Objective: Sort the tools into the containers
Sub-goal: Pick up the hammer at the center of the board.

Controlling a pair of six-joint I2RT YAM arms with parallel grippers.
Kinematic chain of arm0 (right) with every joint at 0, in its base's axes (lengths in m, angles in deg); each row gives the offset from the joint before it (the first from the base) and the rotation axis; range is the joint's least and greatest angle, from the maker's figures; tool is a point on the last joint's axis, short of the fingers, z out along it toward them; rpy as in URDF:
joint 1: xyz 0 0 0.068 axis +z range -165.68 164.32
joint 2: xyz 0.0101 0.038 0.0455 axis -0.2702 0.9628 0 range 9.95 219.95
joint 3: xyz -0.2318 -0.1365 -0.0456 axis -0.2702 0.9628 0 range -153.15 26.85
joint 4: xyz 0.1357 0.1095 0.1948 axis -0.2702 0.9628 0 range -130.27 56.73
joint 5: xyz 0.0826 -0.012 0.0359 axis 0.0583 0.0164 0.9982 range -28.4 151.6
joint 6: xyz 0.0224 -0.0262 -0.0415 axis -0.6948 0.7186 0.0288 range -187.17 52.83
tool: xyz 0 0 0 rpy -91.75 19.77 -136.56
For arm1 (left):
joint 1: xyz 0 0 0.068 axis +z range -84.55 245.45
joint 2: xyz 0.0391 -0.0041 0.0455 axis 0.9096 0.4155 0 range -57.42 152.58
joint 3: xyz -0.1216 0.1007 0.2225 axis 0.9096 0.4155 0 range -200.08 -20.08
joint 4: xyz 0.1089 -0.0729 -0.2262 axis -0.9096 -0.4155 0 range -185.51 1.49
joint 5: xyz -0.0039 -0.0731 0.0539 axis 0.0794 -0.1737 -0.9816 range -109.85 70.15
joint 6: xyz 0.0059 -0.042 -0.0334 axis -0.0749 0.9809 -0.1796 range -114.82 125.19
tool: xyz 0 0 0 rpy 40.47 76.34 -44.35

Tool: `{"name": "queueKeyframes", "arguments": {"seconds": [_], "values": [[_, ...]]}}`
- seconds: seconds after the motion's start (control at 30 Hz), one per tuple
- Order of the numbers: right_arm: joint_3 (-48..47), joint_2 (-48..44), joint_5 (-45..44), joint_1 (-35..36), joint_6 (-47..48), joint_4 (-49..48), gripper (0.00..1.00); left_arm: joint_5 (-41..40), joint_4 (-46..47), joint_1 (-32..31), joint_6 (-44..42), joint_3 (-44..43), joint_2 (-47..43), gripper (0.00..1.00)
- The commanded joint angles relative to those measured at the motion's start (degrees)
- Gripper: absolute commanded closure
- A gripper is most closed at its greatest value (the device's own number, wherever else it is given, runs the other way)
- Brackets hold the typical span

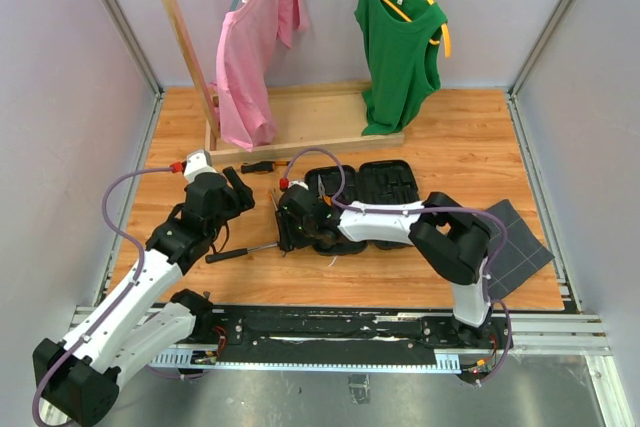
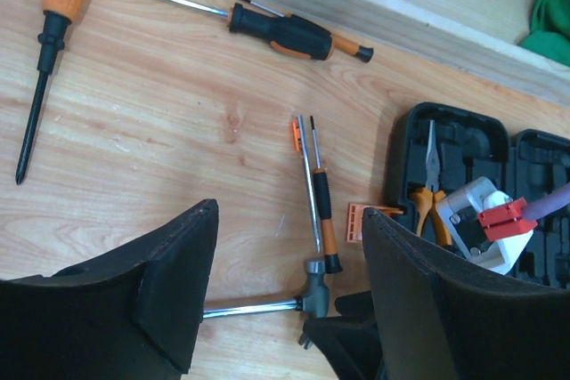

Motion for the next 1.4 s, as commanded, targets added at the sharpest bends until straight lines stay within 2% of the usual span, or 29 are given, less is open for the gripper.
{"name": "queueKeyframes", "arguments": {"seconds": [0.0,0.43,0.63,0.77,0.9,1.03,1.23,1.37], "values": [[-3.0,2.6,-1.4,1.1,0.3,3.7,0.56,-0.8,1.5,0.3,-0.9,1.1,-0.1,0.3],[-9.8,7.9,-11.3,4.6,5.8,16.6,0.63,-1.4,1.7,0.2,-0.7,1.8,0.1,0.3],[-10.8,10.1,-12.6,5.0,7.1,18.6,0.75,-2.9,0.8,0.2,-0.3,1.6,-0.6,0.3],[-10.7,9.7,-14.3,4.9,7.3,19.5,0.88,-3.7,0.6,0.2,-0.1,1.9,-1.3,0.29],[-10.1,7.7,-15.7,4.8,8.3,18.8,0.99,-3.7,0.8,0.2,-0.1,1.8,-1.2,0.28],[-8.5,5.2,-14.9,4.3,10.2,16.3,0.99,-3.6,0.7,0.2,-0.3,1.4,-1.1,0.28],[-2.0,-1.6,-7.1,2.0,14.6,6.4,0.99,-2.4,0.7,0.2,-1.1,1.3,-1.2,0.28],[0.3,-4.9,-4.9,1.8,19.6,3.2,0.99,0.6,1.0,0.2,-3.4,1.0,-1.2,0.28]]}}
